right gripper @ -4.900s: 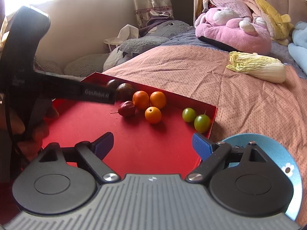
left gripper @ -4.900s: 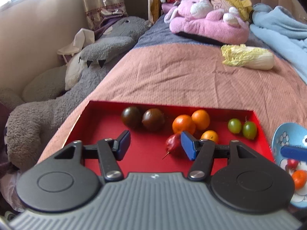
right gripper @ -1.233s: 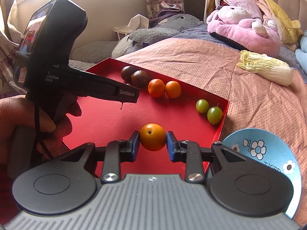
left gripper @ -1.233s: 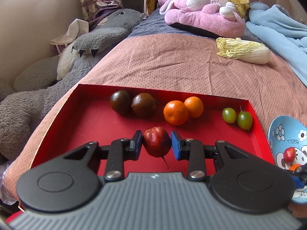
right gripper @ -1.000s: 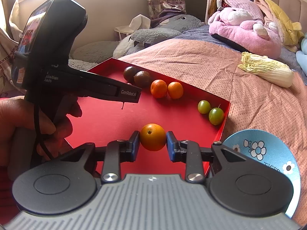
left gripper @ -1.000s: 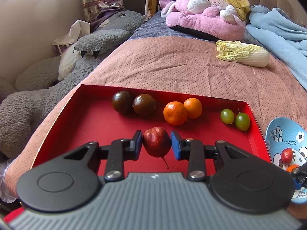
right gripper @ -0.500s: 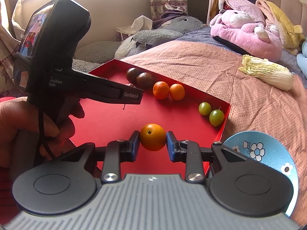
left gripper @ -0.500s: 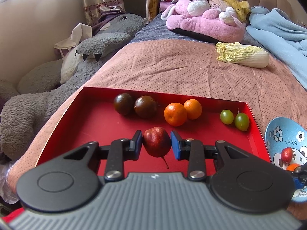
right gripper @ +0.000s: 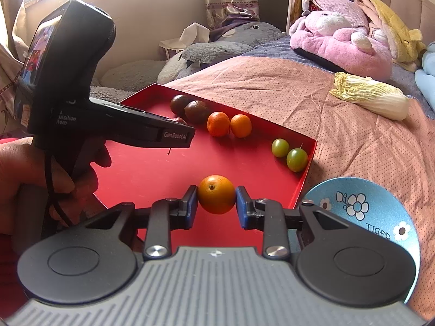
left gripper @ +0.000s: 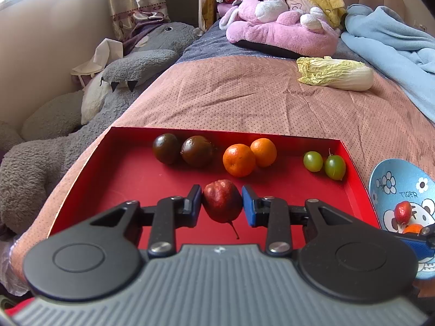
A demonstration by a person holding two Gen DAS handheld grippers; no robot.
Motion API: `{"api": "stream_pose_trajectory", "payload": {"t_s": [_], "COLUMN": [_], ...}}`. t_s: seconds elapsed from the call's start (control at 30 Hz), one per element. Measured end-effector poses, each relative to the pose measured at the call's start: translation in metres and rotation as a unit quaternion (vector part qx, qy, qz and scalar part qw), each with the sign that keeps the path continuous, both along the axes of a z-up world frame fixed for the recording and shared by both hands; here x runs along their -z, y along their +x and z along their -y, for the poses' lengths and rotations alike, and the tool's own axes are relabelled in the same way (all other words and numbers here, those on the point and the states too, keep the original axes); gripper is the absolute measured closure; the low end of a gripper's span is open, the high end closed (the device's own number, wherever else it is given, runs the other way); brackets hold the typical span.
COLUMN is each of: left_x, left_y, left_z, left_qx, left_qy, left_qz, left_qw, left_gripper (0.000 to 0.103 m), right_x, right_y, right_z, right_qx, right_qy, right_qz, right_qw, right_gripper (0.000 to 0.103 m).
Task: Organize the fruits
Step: 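Lift the small tangerine and red jujube and carry them toward the plate, then release the tangerine on the plate with the right gripper while the left lowers the jujube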
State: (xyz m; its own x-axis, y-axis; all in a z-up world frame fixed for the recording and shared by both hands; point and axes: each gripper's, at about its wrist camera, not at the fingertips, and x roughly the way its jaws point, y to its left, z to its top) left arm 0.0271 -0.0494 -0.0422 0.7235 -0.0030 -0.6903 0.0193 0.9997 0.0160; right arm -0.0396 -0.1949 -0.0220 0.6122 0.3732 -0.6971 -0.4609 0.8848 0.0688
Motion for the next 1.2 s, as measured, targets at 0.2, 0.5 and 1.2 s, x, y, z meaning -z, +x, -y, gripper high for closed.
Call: {"api": "stream_pose_trajectory", "payload": {"t_s": [0.2, 0.5, 1.2], "left_x": [0.000, 0.002, -0.001], "left_y": [-0.001, -0.002, -0.009], "left_z": [0.000, 0.004, 0.020], "left_qx": [0.001, 0.006, 0.069], "left_qy": [0.001, 0.003, -0.022], "left_qz": [0.000, -0.001, 0.007], "left_qw": [1.0000, 1.0000, 0.9973], "left_gripper": [0.068, 0.068, 0.068], "right_x": [0.004, 0.006, 0.017], "right_y": [0.000, -0.002, -0.007], "right_z": [0.003, 0.008, 0.084], "right_qx": [0.003, 0.011, 0.098], "right_qy": [0.003, 0.007, -0.009], "right_qz": [-0.004, -0.005, -0.001], "right_qw": [1.000, 1.000, 0.995], "right_gripper": [0.068, 0.068, 0.068]}}
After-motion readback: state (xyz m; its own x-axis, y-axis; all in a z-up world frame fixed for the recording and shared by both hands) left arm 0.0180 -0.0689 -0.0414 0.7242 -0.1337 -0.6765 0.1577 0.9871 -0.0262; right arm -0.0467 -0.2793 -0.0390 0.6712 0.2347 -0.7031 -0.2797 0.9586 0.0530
